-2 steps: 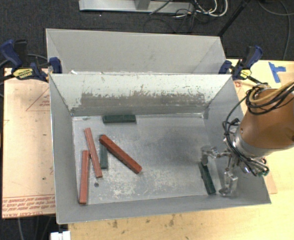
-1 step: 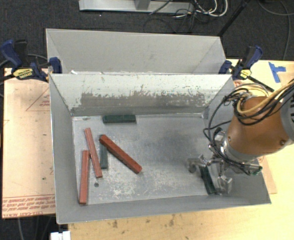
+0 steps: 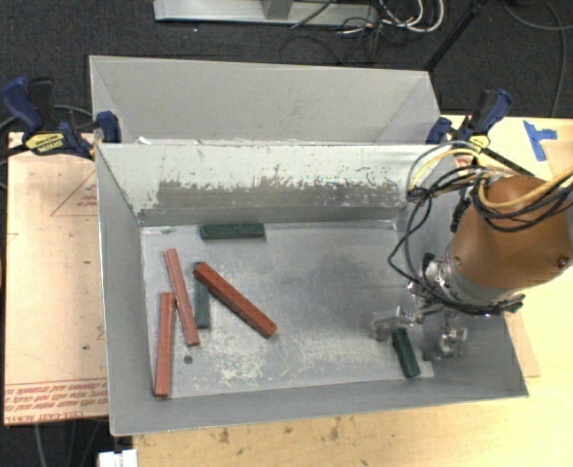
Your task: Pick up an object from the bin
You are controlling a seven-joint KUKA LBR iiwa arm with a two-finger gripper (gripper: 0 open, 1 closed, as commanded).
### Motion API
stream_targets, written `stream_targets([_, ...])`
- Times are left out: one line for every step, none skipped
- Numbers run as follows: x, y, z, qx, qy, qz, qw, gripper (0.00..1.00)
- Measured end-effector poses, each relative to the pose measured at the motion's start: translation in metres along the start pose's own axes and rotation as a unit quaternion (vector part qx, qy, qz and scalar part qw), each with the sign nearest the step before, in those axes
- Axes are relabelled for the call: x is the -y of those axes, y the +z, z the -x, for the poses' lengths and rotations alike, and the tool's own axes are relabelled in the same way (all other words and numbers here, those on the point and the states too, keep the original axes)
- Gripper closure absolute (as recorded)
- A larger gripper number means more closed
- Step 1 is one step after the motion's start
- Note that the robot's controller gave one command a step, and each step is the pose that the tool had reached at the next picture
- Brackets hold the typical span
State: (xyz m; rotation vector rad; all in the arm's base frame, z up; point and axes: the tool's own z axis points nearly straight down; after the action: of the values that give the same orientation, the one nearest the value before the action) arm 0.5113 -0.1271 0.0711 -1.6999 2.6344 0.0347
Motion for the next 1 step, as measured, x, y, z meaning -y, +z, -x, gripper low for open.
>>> stream_targets([0.0042,-0.0005,-0.0048,-0.0022,0.0,-0.007,1.0,1.0])
